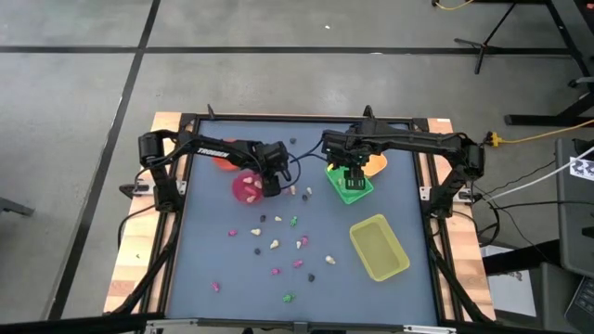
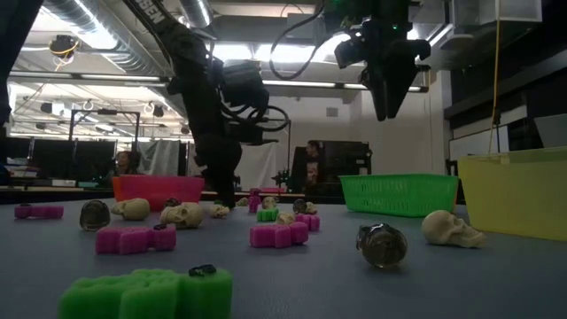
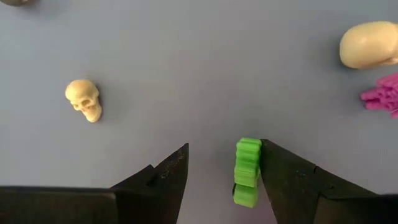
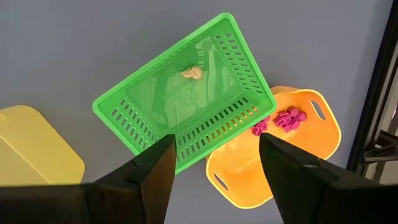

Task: Sort Halloween decoration
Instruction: Put the green skeleton toy into the orange bin

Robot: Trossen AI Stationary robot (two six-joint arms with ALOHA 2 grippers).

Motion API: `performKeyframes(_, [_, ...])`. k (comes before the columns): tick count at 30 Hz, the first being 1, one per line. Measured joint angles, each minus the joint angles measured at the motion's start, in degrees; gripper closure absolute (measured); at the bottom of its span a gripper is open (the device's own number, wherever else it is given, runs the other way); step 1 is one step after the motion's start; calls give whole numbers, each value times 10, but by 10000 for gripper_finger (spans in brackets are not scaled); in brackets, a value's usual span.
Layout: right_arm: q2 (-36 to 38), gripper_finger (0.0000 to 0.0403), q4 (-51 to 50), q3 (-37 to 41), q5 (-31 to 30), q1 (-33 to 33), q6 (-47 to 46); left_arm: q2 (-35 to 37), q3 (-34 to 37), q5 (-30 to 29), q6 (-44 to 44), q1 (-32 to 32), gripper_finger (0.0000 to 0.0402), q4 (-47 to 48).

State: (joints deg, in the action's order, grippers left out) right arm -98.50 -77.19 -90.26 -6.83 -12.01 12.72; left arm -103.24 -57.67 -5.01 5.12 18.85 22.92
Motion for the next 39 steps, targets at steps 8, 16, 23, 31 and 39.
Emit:
performKeyframes(8, [0,173,0,0,0,0,0,0,0,0,-1,0,256,5])
performKeyframes(16, [0,173,1,0,0,0,0,0,0,0,-1,0,298,6])
performKeyframes(23, [0,173,5,0,0,0,0,0,0,0,-2,0,342,6])
performKeyframes(31, [0,173,7,0,0,0,0,1,0,-1,-2,0,390,6])
performKeyframes(39, [0,173,7,0,0,0,0,1,0,-1,-2,0,390,6])
